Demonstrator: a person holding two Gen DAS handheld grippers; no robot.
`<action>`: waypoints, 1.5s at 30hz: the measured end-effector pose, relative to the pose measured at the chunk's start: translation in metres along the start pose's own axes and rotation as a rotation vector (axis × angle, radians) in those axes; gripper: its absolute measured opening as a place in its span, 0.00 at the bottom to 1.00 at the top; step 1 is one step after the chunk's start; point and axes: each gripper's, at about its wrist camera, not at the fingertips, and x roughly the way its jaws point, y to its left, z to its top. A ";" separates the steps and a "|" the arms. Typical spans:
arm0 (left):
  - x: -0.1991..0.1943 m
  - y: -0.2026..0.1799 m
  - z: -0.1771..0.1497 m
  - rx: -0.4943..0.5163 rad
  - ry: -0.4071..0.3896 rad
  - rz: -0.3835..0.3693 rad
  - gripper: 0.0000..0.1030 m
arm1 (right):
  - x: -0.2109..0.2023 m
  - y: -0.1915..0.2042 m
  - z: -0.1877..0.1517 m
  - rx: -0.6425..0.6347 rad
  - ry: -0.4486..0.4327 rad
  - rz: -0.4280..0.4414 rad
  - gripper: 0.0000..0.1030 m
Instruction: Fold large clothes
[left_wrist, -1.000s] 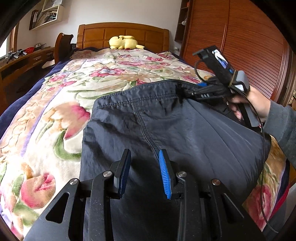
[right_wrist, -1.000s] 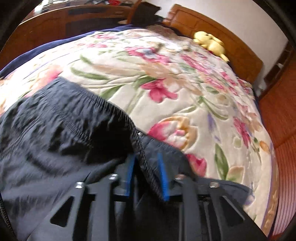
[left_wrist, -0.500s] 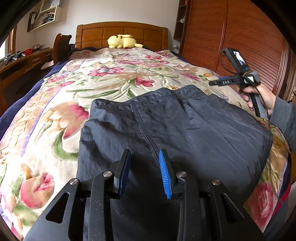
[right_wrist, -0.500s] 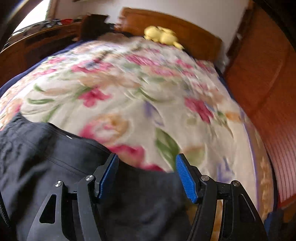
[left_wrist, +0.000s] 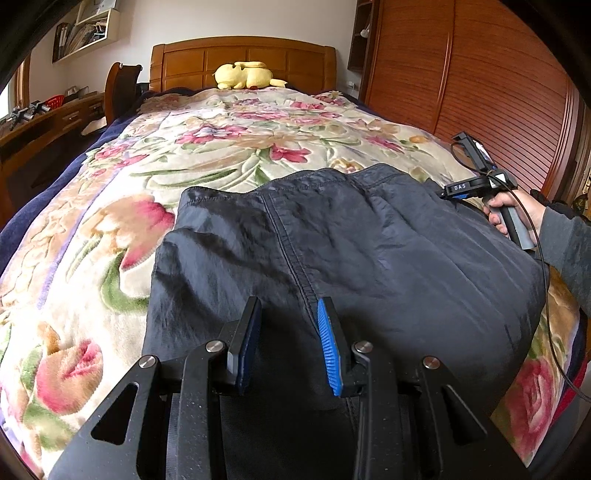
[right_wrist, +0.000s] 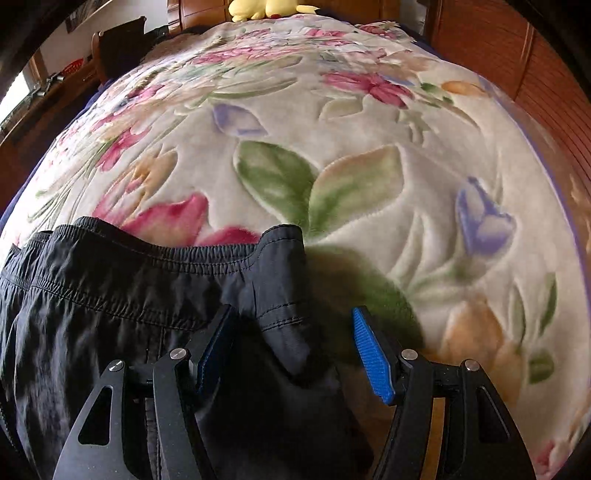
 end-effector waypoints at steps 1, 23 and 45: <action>0.000 0.000 0.000 0.000 0.001 0.001 0.32 | 0.000 0.001 -0.001 -0.004 -0.005 -0.004 0.64; 0.001 0.000 -0.002 0.007 0.000 0.008 0.32 | -0.046 0.003 -0.016 -0.054 -0.104 -0.125 0.08; -0.001 -0.003 -0.004 0.018 -0.004 0.034 0.32 | -0.193 0.106 -0.170 -0.292 -0.199 0.101 0.59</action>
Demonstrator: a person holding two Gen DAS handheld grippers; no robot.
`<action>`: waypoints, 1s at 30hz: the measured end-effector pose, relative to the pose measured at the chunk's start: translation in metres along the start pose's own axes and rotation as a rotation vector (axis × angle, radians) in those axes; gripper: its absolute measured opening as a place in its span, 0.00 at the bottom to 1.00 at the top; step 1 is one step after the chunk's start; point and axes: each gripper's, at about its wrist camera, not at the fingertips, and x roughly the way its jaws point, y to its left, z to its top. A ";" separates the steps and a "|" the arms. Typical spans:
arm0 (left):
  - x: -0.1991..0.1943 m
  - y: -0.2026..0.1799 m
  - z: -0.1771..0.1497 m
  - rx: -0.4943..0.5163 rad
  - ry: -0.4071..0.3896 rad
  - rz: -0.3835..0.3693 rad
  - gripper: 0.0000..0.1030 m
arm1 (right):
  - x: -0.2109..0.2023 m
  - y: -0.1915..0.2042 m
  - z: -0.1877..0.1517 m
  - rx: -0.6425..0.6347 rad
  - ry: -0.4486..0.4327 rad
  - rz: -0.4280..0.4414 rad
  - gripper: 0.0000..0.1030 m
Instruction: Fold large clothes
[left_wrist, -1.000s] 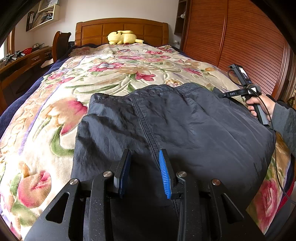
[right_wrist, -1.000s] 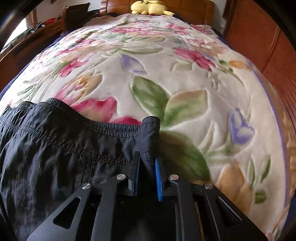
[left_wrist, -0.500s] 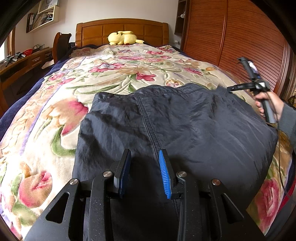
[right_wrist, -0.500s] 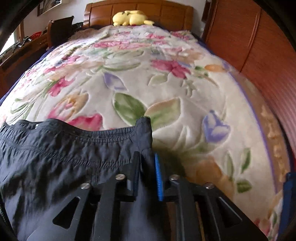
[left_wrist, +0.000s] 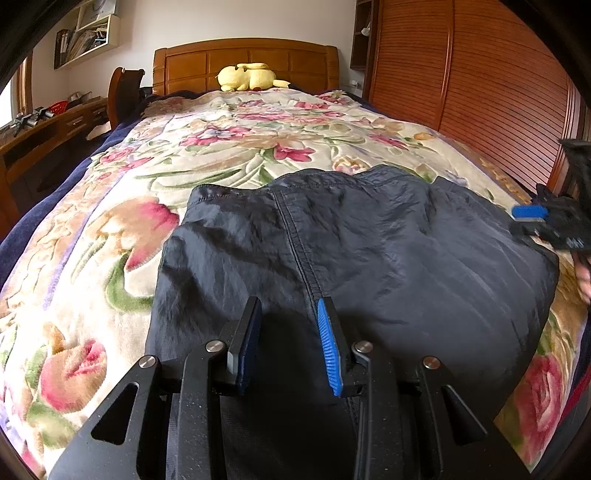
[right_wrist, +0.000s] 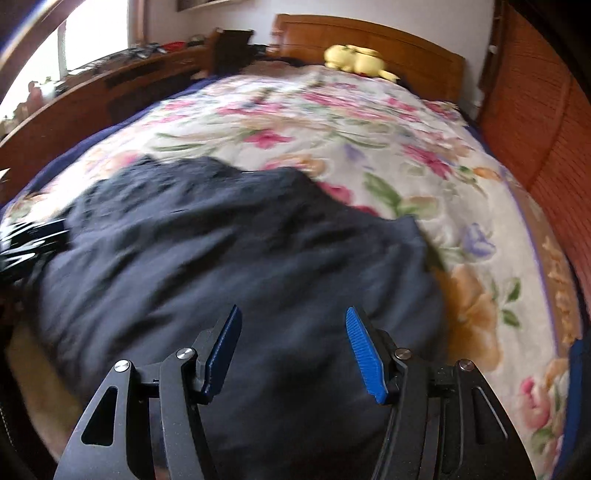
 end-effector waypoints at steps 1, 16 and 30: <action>0.000 0.001 0.000 -0.001 0.001 0.001 0.32 | -0.003 0.008 -0.004 -0.005 -0.006 0.017 0.59; 0.007 0.001 -0.003 -0.001 0.015 0.023 0.32 | 0.027 0.034 -0.062 0.010 -0.067 0.050 0.60; -0.046 -0.002 -0.027 -0.027 0.012 0.065 0.33 | 0.026 0.039 -0.081 0.016 -0.134 0.034 0.60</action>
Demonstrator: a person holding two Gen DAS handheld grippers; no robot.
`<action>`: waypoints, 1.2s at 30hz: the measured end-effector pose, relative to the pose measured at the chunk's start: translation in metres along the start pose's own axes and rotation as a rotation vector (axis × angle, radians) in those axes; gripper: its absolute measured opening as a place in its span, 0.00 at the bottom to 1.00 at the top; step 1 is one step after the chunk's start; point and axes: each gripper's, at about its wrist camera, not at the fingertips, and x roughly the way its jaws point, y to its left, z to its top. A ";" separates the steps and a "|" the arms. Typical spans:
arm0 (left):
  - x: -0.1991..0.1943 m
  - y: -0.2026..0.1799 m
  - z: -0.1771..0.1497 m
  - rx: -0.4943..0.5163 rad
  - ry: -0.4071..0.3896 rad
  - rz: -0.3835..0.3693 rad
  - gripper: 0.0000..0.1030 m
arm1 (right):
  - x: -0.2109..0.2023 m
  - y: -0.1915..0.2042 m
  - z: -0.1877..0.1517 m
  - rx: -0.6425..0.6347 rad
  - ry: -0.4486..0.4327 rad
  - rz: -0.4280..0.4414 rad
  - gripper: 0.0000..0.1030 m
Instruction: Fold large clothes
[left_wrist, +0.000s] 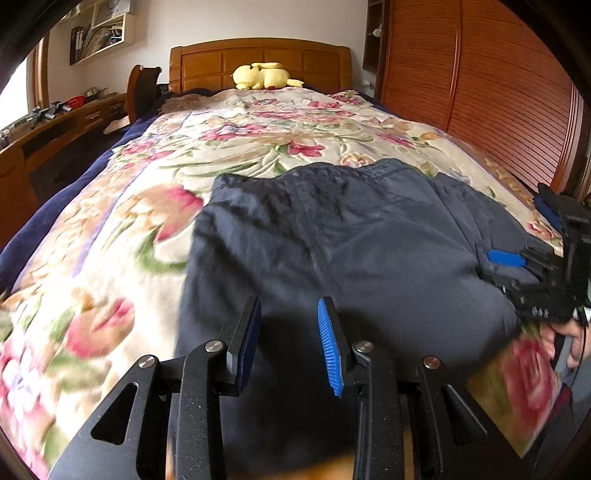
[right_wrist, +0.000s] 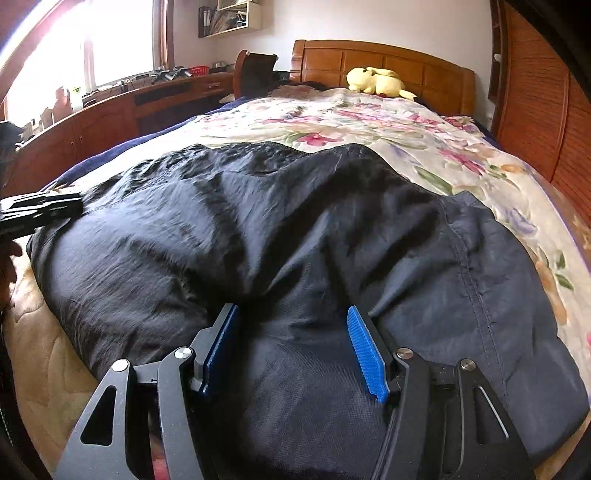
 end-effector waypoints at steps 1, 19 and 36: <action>-0.007 0.001 -0.005 0.003 0.005 0.013 0.33 | 0.000 -0.001 0.000 0.001 0.000 0.002 0.60; -0.016 0.031 -0.049 -0.045 0.126 0.132 0.34 | 0.000 -0.004 -0.001 0.010 -0.007 0.024 0.60; -0.005 0.034 -0.055 -0.068 0.109 0.149 0.36 | 0.000 -0.002 -0.002 0.001 -0.014 0.014 0.61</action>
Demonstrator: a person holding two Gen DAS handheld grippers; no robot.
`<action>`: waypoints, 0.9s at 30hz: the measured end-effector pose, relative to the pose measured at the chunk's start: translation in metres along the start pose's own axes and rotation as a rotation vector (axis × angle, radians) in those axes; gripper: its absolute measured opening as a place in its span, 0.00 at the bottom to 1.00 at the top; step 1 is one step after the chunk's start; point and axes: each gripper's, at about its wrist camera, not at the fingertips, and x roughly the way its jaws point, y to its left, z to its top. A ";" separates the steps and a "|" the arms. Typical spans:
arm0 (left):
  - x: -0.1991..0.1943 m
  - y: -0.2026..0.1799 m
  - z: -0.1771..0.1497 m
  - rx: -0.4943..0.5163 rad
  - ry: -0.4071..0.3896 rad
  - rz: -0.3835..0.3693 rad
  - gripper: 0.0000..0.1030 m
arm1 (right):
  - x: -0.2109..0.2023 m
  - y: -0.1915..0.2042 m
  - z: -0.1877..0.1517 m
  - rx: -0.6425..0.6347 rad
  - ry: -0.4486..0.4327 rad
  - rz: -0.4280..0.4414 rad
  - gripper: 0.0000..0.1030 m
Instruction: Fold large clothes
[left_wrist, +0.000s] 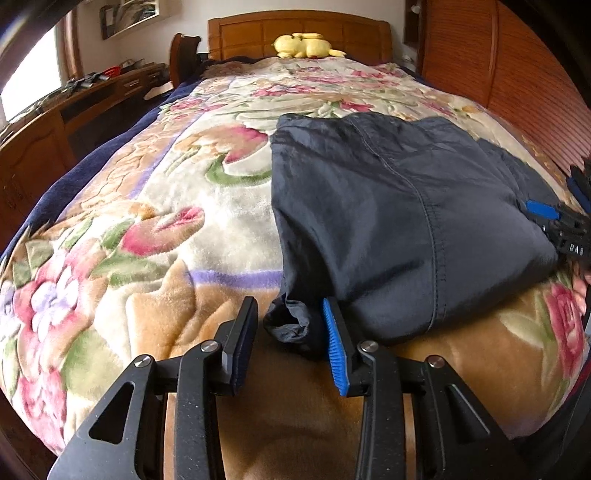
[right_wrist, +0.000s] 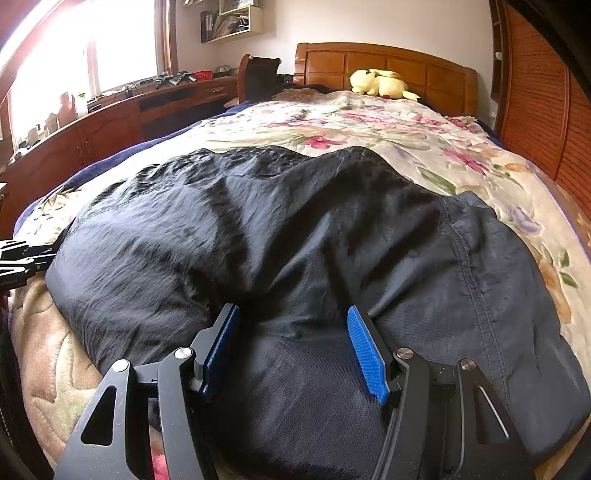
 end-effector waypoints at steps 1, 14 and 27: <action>-0.002 0.000 -0.003 -0.004 -0.003 0.005 0.36 | 0.000 0.002 0.000 -0.005 0.001 -0.005 0.60; -0.002 -0.002 -0.003 -0.031 0.008 0.013 0.36 | -0.022 0.021 0.002 -0.023 -0.088 0.060 0.60; -0.034 -0.014 0.027 -0.052 -0.083 -0.076 0.12 | -0.001 0.028 0.000 -0.102 -0.024 0.078 0.60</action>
